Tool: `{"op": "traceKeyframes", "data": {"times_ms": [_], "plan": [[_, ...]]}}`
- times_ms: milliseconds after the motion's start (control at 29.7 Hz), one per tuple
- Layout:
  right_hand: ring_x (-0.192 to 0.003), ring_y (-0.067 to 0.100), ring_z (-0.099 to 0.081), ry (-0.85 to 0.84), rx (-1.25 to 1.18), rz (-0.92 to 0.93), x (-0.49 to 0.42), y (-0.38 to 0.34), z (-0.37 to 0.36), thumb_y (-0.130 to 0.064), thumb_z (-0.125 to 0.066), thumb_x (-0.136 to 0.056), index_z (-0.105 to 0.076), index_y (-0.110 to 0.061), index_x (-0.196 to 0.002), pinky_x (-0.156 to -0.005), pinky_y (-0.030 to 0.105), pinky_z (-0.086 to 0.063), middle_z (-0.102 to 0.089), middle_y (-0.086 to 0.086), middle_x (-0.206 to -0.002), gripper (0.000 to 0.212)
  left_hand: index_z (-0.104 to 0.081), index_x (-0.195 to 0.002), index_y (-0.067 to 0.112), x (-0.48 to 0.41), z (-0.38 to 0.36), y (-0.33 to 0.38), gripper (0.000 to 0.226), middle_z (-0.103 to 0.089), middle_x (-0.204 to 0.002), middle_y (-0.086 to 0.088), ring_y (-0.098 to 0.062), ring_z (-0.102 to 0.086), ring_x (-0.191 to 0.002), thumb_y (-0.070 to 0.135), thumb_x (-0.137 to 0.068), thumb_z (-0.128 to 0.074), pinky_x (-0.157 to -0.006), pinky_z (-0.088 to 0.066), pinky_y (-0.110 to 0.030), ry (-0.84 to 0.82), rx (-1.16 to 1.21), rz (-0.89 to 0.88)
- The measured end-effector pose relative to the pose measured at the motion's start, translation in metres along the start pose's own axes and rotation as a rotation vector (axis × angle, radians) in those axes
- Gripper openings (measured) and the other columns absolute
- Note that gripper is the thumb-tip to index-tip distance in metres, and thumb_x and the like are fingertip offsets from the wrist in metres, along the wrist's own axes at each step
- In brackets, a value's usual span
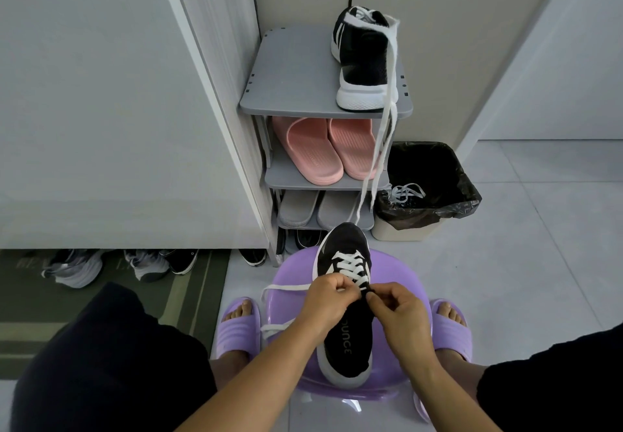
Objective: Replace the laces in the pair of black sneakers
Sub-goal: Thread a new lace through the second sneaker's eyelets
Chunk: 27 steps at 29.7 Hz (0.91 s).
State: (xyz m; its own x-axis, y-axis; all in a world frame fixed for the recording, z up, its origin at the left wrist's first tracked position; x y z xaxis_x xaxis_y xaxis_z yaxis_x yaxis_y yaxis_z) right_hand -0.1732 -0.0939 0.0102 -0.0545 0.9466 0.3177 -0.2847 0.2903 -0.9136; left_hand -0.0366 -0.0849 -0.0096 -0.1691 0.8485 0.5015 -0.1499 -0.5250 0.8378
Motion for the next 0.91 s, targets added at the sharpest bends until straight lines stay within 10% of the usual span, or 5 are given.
{"op": "traceKeyframes", "data": {"times_ms": [539,910], "plan": [[-0.067,0.002,-0.062,0.052,0.016,0.019,0.0,0.003,0.002,-0.005,-0.062,-0.086,-0.068,-0.012,-0.089,-0.06,0.004,-0.043,-0.069,-0.004,-0.08,0.01,-0.055,-0.066,0.017,0.004,-0.002,0.005,0.021,-0.052,-0.066,0.005,-0.007,-0.047,-0.063,0.008,-0.084,-0.057,-0.059,-0.04,-0.017,0.071,0.014,-0.059],[-0.074,-0.001,-0.057,0.014,0.221,0.162,-0.002,-0.014,0.0,-0.012,-0.059,-0.09,-0.066,-0.017,-0.09,-0.066,0.003,-0.04,-0.062,-0.007,-0.086,0.009,-0.058,-0.069,0.021,-0.01,-0.01,0.012,0.02,-0.058,-0.071,0.005,-0.006,-0.054,-0.07,0.012,-0.087,-0.062,-0.072,-0.045,-0.017,-0.217,-0.098,-0.017]]}}
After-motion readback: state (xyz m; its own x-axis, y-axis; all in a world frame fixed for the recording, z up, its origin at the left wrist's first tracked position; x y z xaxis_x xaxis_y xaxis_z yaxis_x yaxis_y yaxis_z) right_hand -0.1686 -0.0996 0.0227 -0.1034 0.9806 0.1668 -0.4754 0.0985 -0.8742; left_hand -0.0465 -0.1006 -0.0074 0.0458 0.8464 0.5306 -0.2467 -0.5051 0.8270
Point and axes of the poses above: each hand's wrist, its own x-axis away from the middle knuckle, its own z-axis out of the back of the hand, y = z × x, the point moved 10 cm from there along -x, towards the middle knuckle
